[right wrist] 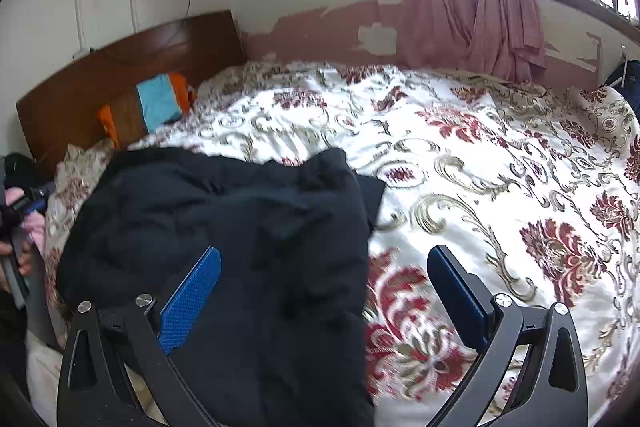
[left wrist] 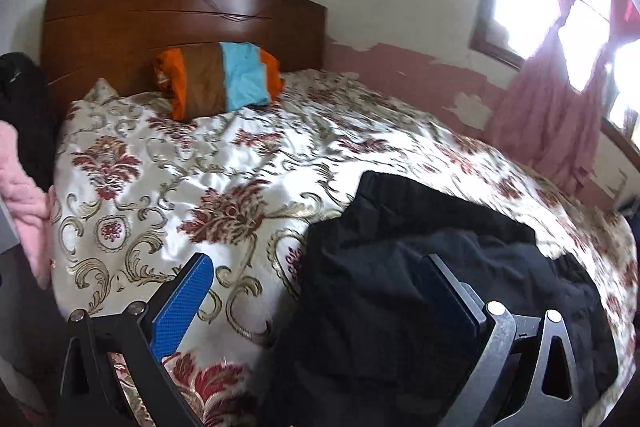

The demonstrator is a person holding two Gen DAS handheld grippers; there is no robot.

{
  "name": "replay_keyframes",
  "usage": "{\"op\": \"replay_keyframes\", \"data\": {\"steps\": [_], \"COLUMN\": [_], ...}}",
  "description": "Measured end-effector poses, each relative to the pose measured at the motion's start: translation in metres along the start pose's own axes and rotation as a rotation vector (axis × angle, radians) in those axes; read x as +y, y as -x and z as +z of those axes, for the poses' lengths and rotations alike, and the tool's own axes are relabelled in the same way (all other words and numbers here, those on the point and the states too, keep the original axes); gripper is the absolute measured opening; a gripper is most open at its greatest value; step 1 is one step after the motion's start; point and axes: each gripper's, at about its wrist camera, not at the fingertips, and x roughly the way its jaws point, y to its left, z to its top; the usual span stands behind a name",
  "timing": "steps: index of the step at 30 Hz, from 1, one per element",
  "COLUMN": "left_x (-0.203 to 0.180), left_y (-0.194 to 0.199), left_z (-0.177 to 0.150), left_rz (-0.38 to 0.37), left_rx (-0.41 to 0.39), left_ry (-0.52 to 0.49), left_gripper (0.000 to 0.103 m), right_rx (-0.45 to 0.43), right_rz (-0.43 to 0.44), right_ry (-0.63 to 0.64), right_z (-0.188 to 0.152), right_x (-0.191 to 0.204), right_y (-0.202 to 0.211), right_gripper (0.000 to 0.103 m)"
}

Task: Fold large clothes
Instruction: 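Move both open grippers to the edges of the navy jacket bundle, then grasp the jacket bundle with both grippers and lift it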

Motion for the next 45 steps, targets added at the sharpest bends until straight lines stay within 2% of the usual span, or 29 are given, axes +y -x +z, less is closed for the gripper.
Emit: {"op": "replay_keyframes", "data": {"steps": [3,7,8,13,18,24,27,30,32,35,39,41,43,45], "left_x": [0.009,0.027,0.030,0.031,0.028,0.018,0.020,0.026,0.029,0.032,0.030,0.030,0.032,0.034], "left_y": [0.007,0.001,-0.001,-0.024,-0.056,-0.081,-0.095,-0.111,-0.117,-0.122,-0.124,-0.127,-0.129,-0.132], "left_z": [-0.004,-0.021,-0.025,-0.038,-0.043,-0.045,-0.046,-0.045,-0.046,-0.050,-0.054,-0.054,-0.055,-0.057], "left_rz": [-0.077,-0.293,-0.324,-0.314,-0.368,-0.403,-0.413,-0.481,-0.518,-0.551,-0.568,-0.579,-0.614,-0.648], "left_rx": [0.001,0.047,0.046,0.104,0.205,0.270,0.317,0.367,0.391,0.421,0.444,0.455,0.475,0.485], "left_ry": [-0.020,0.038,0.046,0.025,0.056,0.007,0.024,0.095,0.121,0.145,0.141,0.145,0.150,0.163], "left_gripper": [0.103,0.103,0.103,0.103,0.103,0.103,0.103,0.103,0.103,0.103,0.103,0.103,0.103,0.103], "right_rx": [0.034,0.067,0.082,0.135,0.182,0.224,0.281,0.333,0.325,0.294,0.288,0.306,0.351,0.383], "right_rz": [0.015,0.025,0.015,-0.023,0.038,0.065,0.156,0.300,0.379,0.448,0.481,0.518,0.593,0.611], "right_ry": [-0.011,0.000,0.015,0.077,0.139,0.149,0.071,-0.023,-0.071,-0.110,-0.109,-0.106,-0.102,-0.108], "right_z": [-0.004,-0.013,-0.015,-0.024,-0.006,0.013,0.012,0.004,-0.003,-0.010,-0.014,-0.014,-0.014,-0.015], "right_x": [-0.008,-0.006,-0.005,0.005,0.008,-0.001,-0.015,-0.028,-0.035,-0.041,-0.037,-0.033,-0.023,-0.016], "right_y": [-0.007,-0.017,-0.023,-0.045,-0.065,-0.094,-0.114,-0.136,-0.145,-0.147,-0.146,-0.147,-0.151,-0.154], "right_gripper": [0.101,0.101,0.101,0.101,0.101,0.101,0.101,0.101,0.102,0.102,0.102,0.102,0.102,0.102]}}
